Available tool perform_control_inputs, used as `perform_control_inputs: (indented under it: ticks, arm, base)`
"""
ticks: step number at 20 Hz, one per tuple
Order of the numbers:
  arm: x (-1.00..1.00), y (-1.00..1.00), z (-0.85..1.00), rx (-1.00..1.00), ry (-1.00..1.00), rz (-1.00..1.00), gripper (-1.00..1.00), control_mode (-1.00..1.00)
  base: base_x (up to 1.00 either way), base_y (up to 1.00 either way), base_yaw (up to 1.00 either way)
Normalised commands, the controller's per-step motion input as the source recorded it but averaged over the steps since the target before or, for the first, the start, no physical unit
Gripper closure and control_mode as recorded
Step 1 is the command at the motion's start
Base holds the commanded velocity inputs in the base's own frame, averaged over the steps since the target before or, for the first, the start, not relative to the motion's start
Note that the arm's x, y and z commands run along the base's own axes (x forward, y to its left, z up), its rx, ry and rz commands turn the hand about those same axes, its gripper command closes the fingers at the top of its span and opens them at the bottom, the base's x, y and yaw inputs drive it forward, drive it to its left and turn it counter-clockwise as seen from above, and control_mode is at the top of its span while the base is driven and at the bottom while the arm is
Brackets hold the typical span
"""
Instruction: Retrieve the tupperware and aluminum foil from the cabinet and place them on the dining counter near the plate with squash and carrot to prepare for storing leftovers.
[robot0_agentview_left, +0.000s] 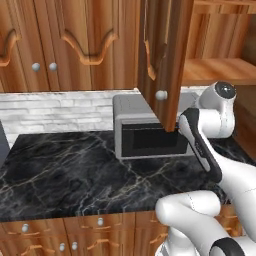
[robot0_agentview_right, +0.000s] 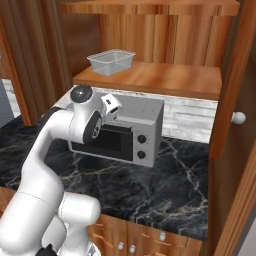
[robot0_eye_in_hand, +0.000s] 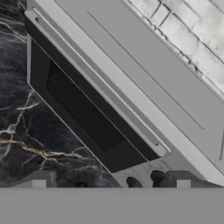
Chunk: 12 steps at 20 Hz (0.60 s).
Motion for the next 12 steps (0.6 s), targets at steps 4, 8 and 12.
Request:
perform_control_inputs:
  ticks: [4, 8, 12]
  arm:
    - [0.05, -0.36, 0.61, 0.02, -0.11, 0.16, -1.0, -1.0]
    - [0.15, -0.15, 0.61, 0.0, -0.18, 0.27, -1.0, -1.0]
    - [0.27, -0.12, 0.55, 0.0, -0.27, 0.3, -1.0, -1.0]
  base:
    - [0.0, 0.0, 0.0]
    - [0.0, 0.0, 0.0]
    - [0.0, 0.0, 0.0]
